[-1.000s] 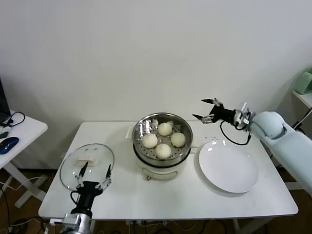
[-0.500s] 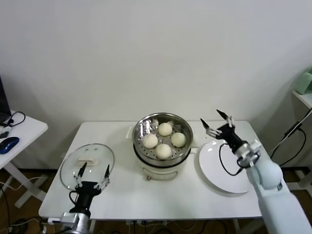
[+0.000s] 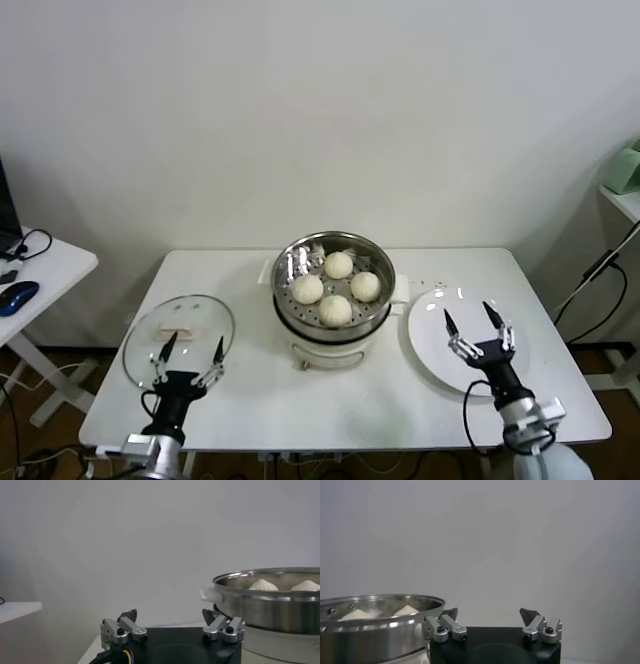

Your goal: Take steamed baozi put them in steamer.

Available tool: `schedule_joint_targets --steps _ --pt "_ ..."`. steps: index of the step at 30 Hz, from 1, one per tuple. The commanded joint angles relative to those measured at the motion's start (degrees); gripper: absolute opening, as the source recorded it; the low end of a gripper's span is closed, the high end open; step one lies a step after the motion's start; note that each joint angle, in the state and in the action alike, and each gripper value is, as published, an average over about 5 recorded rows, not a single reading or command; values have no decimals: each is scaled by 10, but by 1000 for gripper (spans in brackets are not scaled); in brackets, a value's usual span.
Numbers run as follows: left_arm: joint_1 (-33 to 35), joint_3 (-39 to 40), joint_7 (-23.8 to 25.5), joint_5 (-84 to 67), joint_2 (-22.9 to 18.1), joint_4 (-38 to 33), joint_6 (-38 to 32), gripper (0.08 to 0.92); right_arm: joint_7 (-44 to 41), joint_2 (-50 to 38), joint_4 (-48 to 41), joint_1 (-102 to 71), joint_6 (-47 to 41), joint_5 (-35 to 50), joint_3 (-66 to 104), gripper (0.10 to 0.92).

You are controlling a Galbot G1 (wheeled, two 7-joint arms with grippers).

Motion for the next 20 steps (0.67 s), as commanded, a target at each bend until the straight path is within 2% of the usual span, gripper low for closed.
schedule_joint_targets --steps 1,8,20 --pt "3 -1 13 -7 0 -8 10 823 7 68 39 -102 44 -10 16 823" --pt "10 -9 34 -31 5 -19 25 823 8 70 41 -104 42 -11 14 823" --pt "5 -7 29 -29 3 -19 26 823 0 73 44 -104 43 -13 16 823"
